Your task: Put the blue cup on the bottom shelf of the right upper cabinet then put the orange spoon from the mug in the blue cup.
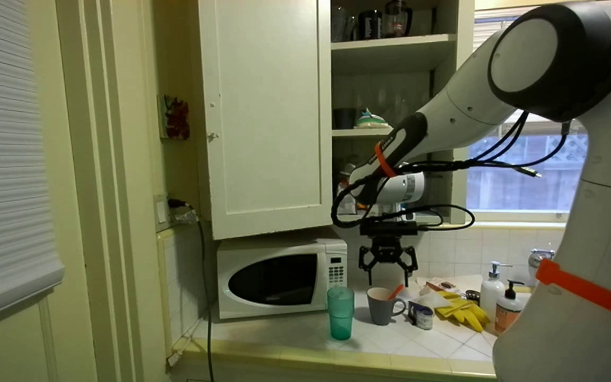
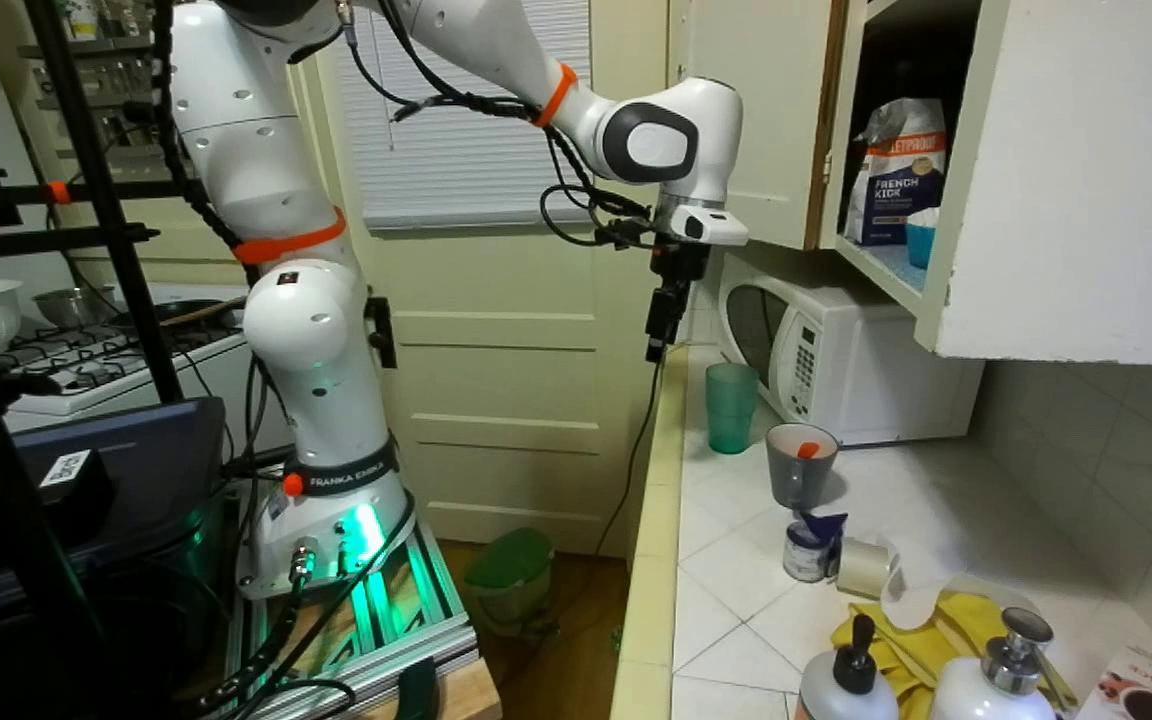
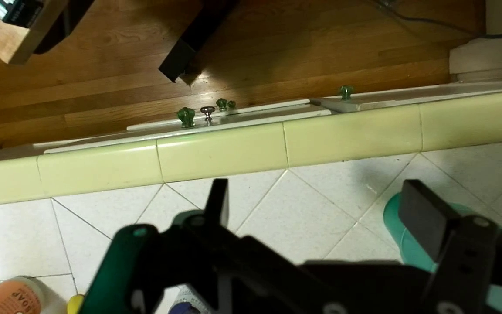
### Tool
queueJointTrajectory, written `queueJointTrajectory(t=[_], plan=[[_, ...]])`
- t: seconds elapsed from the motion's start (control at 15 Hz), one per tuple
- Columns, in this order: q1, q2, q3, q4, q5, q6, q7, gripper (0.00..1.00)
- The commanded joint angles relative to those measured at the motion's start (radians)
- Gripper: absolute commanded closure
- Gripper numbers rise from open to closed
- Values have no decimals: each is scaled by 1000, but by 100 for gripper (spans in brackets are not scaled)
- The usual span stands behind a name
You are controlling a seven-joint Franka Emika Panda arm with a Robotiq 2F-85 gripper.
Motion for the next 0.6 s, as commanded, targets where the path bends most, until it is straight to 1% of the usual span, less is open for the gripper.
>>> queueJointTrajectory(t=[0.0,0.13,0.53], plan=[[-7,66,-11,24,-16,62,72,0],[-5,97,-16,29,-27,129,101,0],[17,214,-26,59,-13,279,111,0]])
